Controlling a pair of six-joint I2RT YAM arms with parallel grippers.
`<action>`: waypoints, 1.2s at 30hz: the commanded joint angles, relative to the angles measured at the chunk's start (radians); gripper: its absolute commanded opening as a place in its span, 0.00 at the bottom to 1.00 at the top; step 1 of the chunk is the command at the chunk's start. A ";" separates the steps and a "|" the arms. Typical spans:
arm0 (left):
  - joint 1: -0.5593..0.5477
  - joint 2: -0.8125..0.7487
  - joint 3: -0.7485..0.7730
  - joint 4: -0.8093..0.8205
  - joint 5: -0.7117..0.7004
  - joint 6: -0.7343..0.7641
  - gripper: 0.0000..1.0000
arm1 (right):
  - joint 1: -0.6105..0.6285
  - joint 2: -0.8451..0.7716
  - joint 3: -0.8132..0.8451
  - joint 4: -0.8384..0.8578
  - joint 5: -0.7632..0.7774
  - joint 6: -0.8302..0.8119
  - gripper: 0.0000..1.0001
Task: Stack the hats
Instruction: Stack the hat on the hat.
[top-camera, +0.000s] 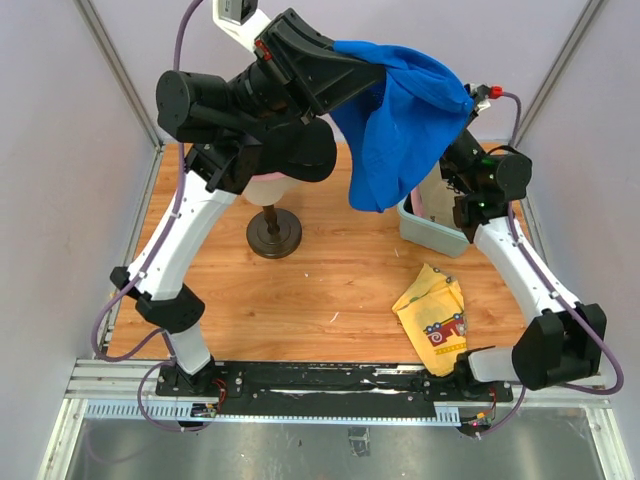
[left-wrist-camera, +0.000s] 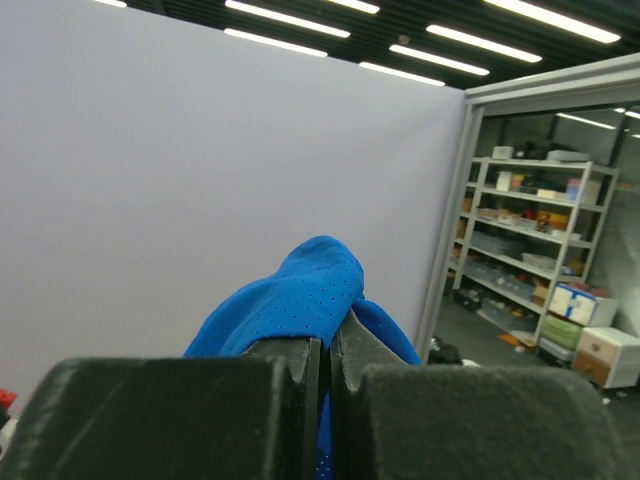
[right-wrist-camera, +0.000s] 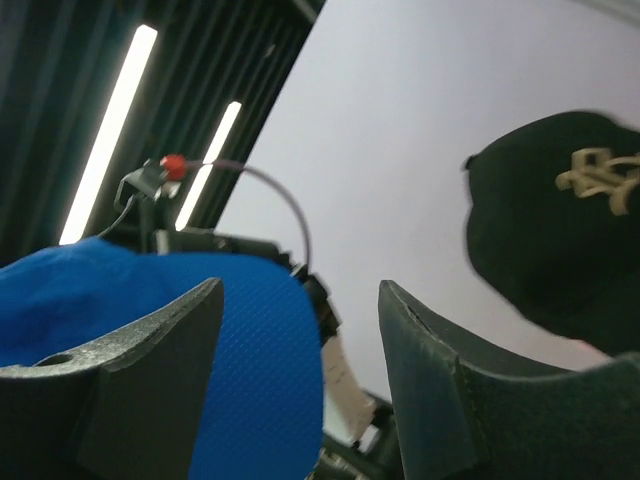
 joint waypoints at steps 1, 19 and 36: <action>0.016 0.051 0.091 0.191 0.051 -0.209 0.01 | 0.085 0.011 0.050 0.290 -0.048 0.158 0.64; 0.046 0.113 0.097 0.428 0.036 -0.426 0.01 | 0.241 0.051 -0.089 0.509 0.029 0.248 0.65; 0.055 0.127 0.096 0.500 0.025 -0.477 0.01 | 0.373 0.111 -0.069 0.579 0.059 0.268 0.66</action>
